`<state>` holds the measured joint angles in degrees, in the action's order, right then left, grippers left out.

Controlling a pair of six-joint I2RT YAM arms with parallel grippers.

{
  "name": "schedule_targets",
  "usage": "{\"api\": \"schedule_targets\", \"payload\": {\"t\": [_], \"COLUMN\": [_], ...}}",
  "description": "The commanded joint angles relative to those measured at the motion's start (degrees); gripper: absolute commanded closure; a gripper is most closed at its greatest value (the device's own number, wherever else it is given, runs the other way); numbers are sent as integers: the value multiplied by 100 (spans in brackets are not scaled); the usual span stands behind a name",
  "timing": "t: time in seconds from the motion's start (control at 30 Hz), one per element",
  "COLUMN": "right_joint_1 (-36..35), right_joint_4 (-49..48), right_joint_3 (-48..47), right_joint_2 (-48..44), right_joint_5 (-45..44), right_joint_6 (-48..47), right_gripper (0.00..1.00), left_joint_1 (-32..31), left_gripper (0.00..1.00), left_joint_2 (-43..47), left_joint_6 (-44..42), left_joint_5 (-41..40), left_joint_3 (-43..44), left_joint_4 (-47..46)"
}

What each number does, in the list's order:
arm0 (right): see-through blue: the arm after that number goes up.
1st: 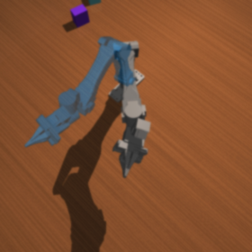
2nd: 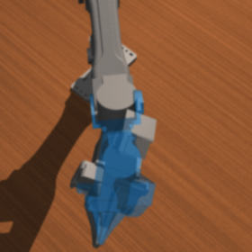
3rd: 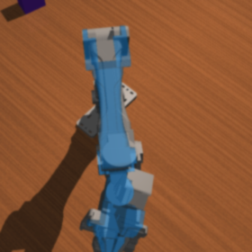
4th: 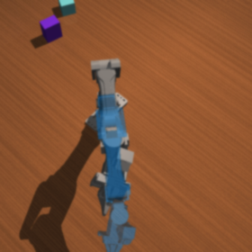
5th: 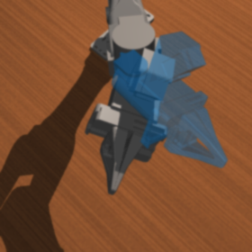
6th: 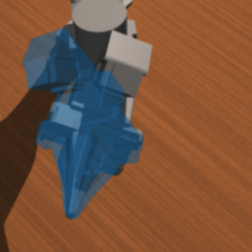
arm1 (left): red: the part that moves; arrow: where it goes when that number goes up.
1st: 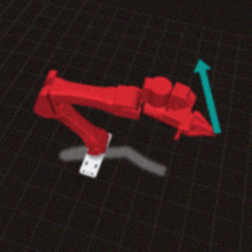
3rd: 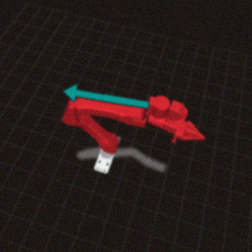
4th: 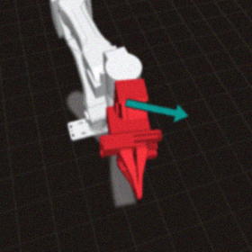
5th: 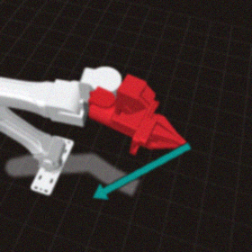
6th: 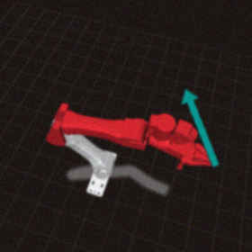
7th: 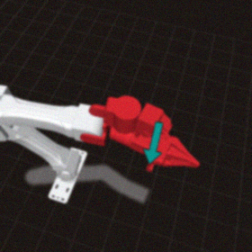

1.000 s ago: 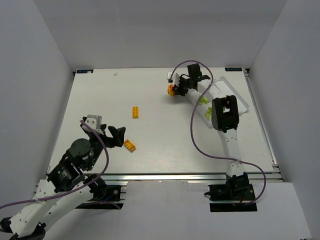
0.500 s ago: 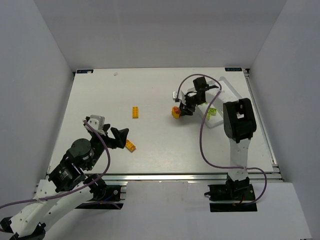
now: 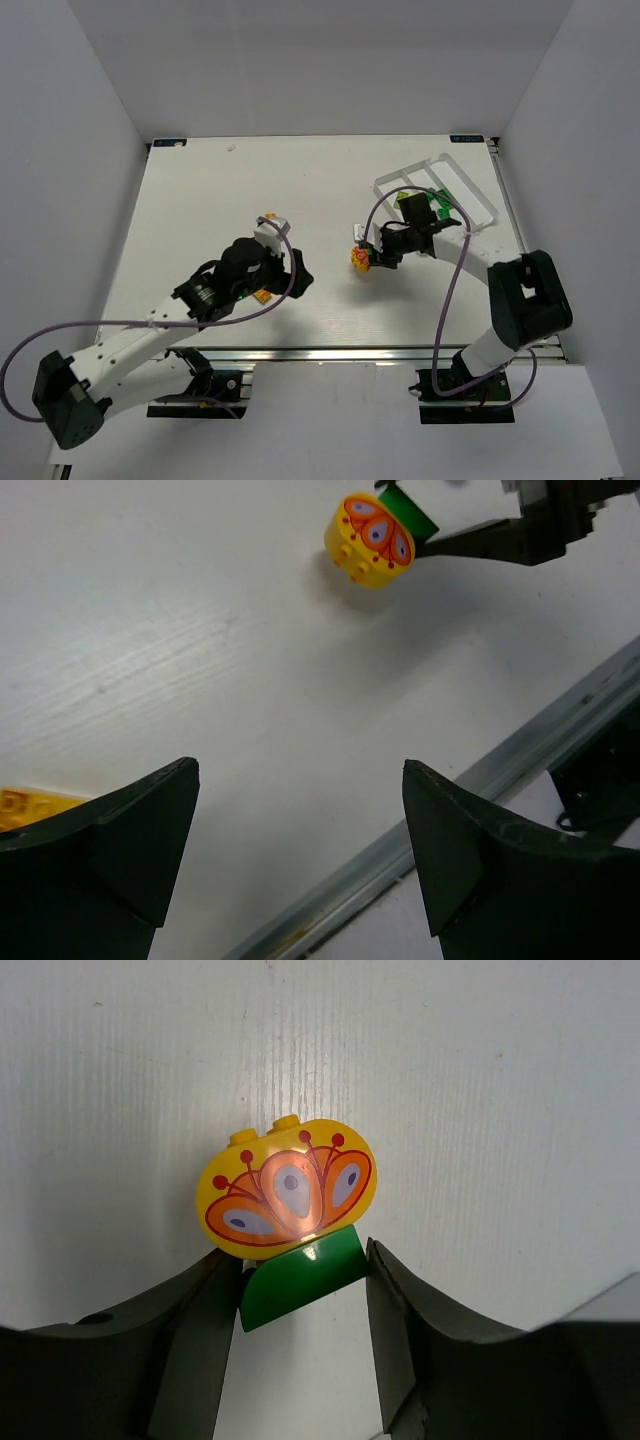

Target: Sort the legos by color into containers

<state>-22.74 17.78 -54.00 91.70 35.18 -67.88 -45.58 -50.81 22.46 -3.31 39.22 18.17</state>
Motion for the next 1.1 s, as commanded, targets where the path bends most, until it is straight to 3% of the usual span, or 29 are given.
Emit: {"api": "schedule_targets", "payload": {"t": [0.0,0.23,0.43,0.63,1.07], "right_joint_1": [-116,-239,-415,-468,-635], "right_joint_4": [-854,-1567,-1699,-1708,-1568], "right_joint_3": [477,1471,1874,2094,2166], "right_joint_2": [-590,-1611,-2323,-2806,-3509], "right_joint_5": [-283,-608,-749,-785,-258], "right_joint_6": [310,257,231,275,907], "right_gripper": [91,94,97,98,99], "left_joint_1": [-30,-30,-30,-82,-82], "left_gripper": [8,8,8,8,8], "left_joint_2": [-438,-799,-1695,-2485,-3259], "left_joint_6": [952,1770,2174,2456,2808], "left_joint_5": [936,1368,1921,2246,2634], "left_joint_3": [60,-327,-65,85,297], "left_joint_4": [-533,-1954,-2555,-2959,-4049]}}
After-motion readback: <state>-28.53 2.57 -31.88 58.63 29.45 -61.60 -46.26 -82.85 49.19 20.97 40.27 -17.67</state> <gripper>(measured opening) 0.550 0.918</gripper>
